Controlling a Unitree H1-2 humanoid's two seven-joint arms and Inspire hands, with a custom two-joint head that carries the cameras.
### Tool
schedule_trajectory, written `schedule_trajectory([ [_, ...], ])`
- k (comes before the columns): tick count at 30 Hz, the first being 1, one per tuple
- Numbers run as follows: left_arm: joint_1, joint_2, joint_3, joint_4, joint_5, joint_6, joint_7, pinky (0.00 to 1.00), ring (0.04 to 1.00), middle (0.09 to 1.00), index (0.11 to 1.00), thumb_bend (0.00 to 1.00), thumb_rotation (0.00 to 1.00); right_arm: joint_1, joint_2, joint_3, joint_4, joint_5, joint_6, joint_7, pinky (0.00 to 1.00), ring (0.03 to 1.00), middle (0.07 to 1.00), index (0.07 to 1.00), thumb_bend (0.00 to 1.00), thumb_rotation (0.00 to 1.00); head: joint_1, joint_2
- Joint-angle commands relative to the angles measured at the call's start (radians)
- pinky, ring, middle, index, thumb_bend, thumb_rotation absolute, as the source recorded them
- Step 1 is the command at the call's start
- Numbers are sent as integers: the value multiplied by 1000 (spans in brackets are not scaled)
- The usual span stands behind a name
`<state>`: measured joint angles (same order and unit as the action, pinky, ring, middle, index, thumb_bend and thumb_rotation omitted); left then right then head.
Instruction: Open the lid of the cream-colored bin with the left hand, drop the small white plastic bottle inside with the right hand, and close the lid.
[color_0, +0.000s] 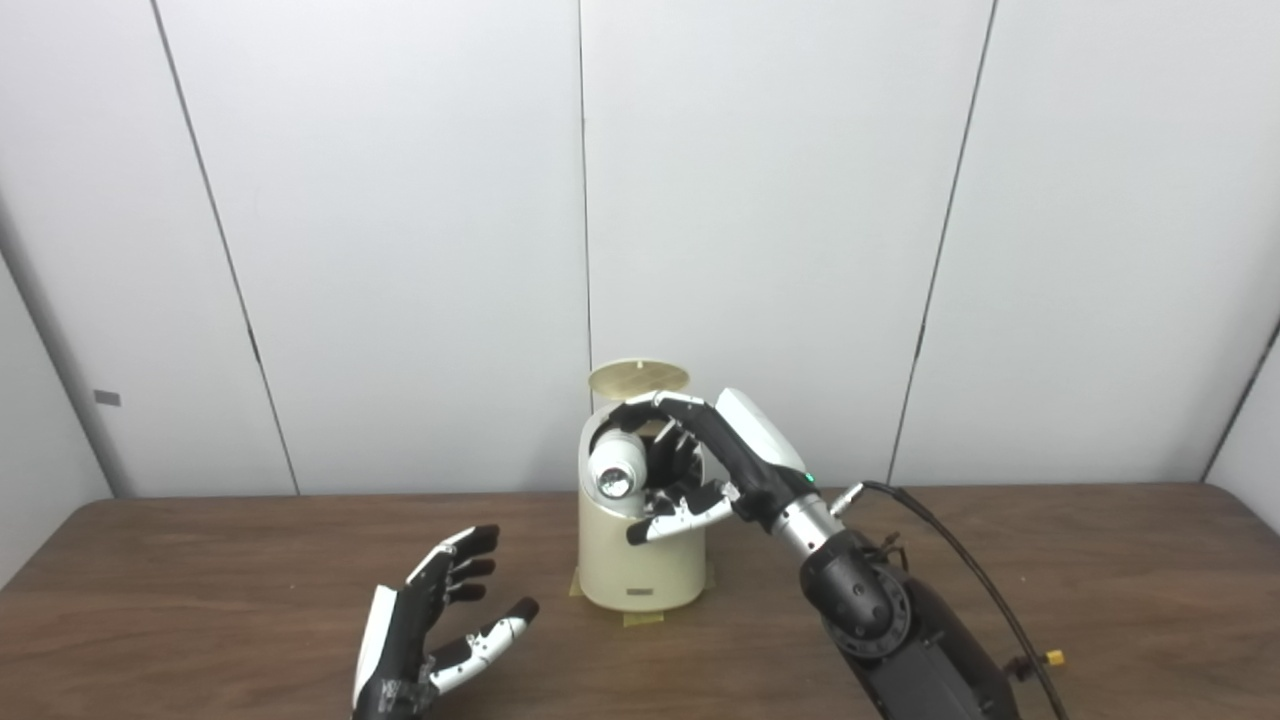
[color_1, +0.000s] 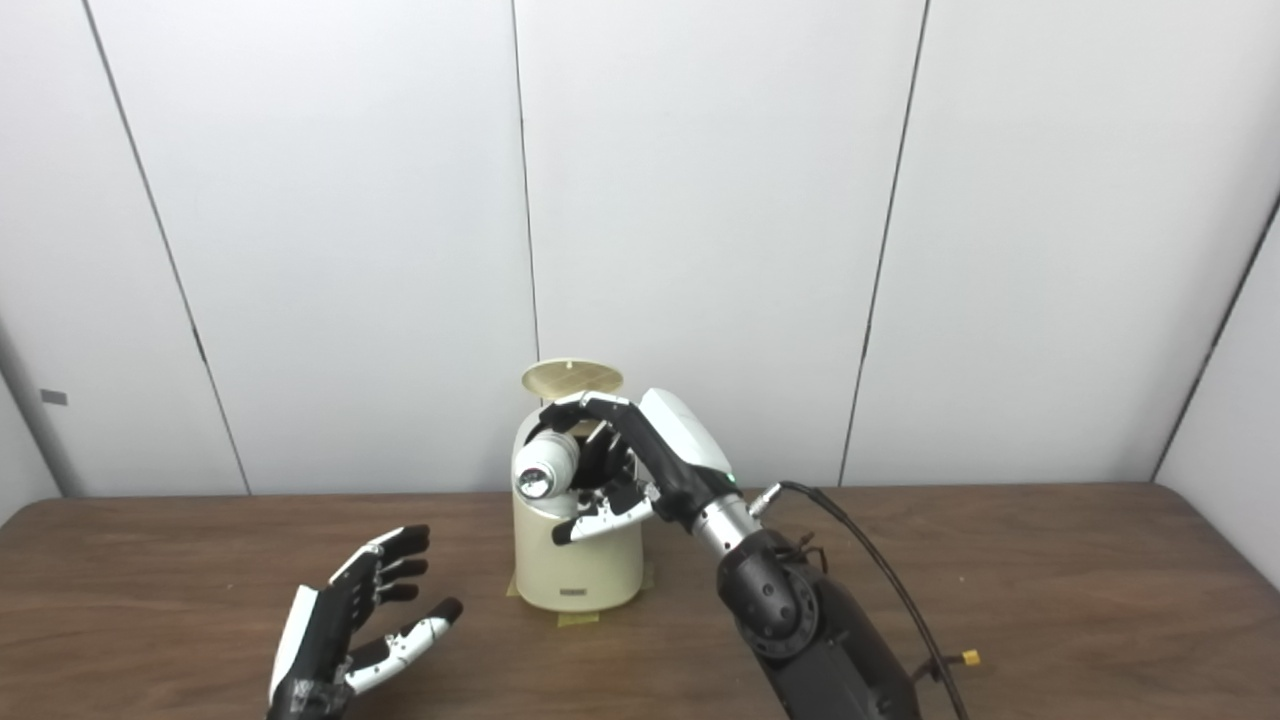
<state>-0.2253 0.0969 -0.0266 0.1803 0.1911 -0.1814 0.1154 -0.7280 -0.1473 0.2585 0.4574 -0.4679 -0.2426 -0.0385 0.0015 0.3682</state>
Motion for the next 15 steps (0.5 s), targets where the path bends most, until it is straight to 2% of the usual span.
schedule_trajectory([
  [1,9,-8,-6,3,5,-34,2,704,769,814,815,643,150,-40,-1,-7,-32,6,-13,1,382,536,697,720,806,77,0,-1],
  [10,9,-6,-6,6,7,-40,1,705,780,819,819,637,139,-37,7,-14,-32,0,-9,-21,375,530,689,730,804,104,-2,-2],
  [13,8,-6,-6,4,15,-31,6,705,768,812,815,643,145,-37,8,-17,-43,-6,16,-17,391,546,694,738,803,130,-4,-2],
  [15,8,-6,-6,5,14,-31,4,716,773,815,816,642,150,-40,6,-14,-60,-12,62,7,412,566,705,745,798,157,-4,-1],
])
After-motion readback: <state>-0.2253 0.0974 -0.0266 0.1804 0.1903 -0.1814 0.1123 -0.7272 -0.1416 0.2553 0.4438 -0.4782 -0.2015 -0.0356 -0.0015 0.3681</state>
